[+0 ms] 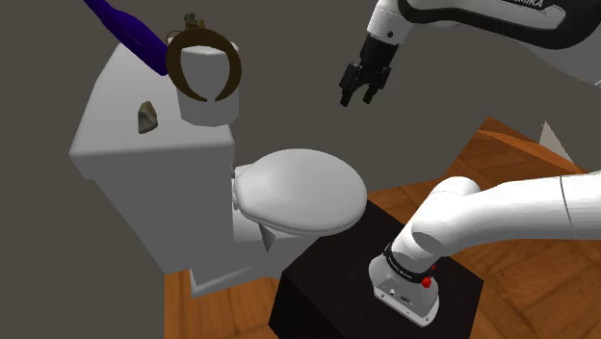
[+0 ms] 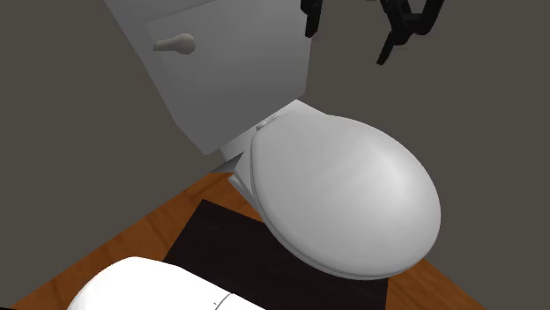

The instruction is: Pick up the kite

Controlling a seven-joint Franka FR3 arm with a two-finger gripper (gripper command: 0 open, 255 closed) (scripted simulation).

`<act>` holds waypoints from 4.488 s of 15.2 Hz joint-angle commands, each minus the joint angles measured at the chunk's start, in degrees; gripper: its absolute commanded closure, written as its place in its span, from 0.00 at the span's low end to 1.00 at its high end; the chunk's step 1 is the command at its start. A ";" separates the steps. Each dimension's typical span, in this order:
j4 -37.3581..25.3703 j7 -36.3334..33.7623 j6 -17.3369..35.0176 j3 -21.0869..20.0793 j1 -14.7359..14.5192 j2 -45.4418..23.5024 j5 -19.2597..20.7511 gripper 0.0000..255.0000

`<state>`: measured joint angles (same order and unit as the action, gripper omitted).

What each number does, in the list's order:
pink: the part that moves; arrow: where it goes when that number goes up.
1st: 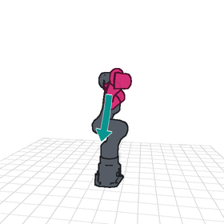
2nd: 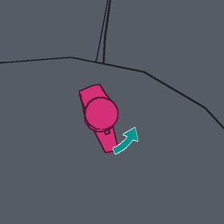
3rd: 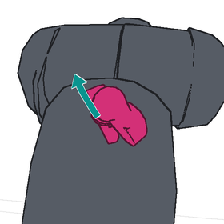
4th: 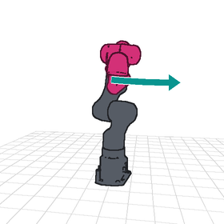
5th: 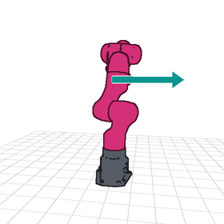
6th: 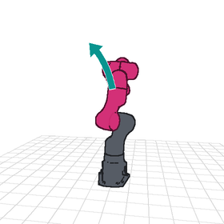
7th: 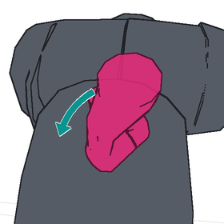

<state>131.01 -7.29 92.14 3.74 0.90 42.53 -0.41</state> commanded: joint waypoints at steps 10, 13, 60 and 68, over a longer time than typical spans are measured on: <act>14.20 -5.60 13.95 -6.47 -2.96 -0.26 -3.62 0.00; 17.86 -7.49 19.08 -8.82 -4.22 -1.86 -5.01 0.00; 23.53 -31.34 64.97 -27.73 -8.67 -43.99 1.06 1.00; 23.04 -26.81 57.23 -27.84 -9.60 -36.19 -5.30 1.00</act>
<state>154.12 -34.54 150.25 -24.18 -8.61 5.55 -5.16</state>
